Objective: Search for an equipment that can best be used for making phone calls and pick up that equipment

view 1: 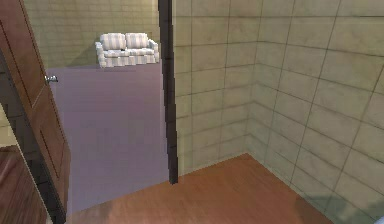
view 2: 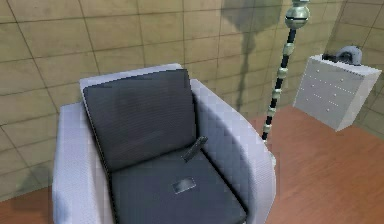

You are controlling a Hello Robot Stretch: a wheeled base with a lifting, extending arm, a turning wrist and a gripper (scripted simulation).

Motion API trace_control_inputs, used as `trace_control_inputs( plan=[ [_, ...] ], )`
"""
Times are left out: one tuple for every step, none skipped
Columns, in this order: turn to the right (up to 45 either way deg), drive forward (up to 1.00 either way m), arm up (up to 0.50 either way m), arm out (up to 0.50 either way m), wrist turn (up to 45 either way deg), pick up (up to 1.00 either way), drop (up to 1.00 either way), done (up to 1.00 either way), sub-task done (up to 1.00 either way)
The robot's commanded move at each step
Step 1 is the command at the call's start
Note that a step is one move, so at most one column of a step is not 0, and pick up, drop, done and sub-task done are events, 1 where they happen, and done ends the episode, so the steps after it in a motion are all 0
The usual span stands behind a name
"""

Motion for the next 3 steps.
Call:
trace_control_inputs(
  plan=[
    [0.0, 0.0, 0.48, 0.0, 0.0, 0.0, 0.0, 0.0, 0.0],
    [0.0, 0.0, 0.0, 0.44, 0.0, 0.0, 0.0, 0.0, 0.0],
    [0.0, 0.0, 0.0, 0.0, 45.0, 0.0, 0.0, 0.0, 0.0]
  ],
)
